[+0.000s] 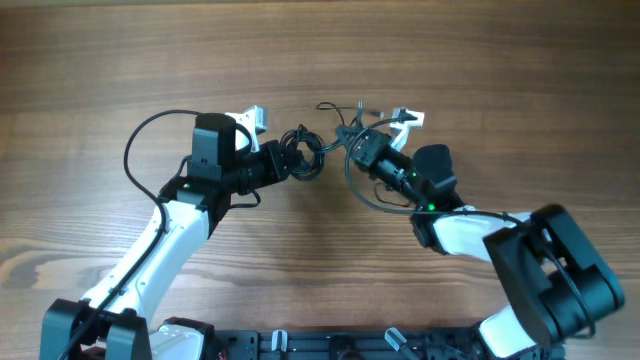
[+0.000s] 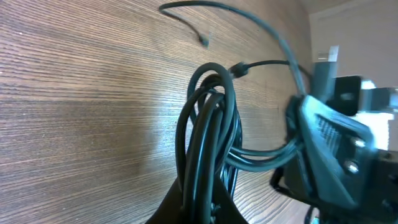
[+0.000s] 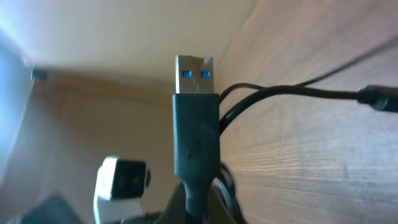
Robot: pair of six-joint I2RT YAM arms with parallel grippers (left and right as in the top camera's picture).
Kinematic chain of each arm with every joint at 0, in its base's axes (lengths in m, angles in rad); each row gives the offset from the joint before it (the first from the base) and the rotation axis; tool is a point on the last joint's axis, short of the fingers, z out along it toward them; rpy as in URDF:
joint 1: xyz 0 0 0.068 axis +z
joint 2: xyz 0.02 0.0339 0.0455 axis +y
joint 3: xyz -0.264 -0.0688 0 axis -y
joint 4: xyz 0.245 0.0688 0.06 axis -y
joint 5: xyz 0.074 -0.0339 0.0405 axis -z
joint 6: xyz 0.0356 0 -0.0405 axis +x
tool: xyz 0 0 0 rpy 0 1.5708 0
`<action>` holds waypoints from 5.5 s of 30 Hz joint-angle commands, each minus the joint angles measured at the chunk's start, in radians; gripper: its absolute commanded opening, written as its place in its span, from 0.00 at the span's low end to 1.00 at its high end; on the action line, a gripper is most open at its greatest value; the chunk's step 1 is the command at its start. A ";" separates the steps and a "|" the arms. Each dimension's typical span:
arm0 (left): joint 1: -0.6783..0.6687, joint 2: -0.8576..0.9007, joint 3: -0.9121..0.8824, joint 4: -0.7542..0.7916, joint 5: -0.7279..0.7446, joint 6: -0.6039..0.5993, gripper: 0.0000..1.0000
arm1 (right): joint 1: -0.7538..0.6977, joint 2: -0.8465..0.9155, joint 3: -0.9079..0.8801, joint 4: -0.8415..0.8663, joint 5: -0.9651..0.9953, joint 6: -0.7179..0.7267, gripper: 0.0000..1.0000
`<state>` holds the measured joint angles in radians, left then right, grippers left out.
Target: Untangle cables
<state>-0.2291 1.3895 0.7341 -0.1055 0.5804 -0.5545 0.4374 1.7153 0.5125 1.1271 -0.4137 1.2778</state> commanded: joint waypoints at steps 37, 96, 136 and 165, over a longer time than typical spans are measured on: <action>-0.054 0.000 0.005 0.084 -0.079 -0.610 0.04 | 0.000 -0.156 0.064 -0.441 -0.068 -0.357 1.00; 0.252 0.000 0.005 0.085 -0.105 -1.596 0.04 | 0.119 -0.278 0.063 -1.059 -0.031 -0.597 0.04; 0.272 0.000 0.005 0.208 0.032 -1.608 0.04 | 0.226 0.015 0.063 -0.826 -0.280 -0.256 0.04; 0.178 0.000 0.005 0.267 0.103 -1.627 0.04 | 0.193 0.016 0.063 -0.715 -0.266 -0.372 0.04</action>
<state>-0.1196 1.4025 0.7193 0.1223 0.7048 -2.0243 0.6292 1.7226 0.5789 0.4683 -0.5686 0.7666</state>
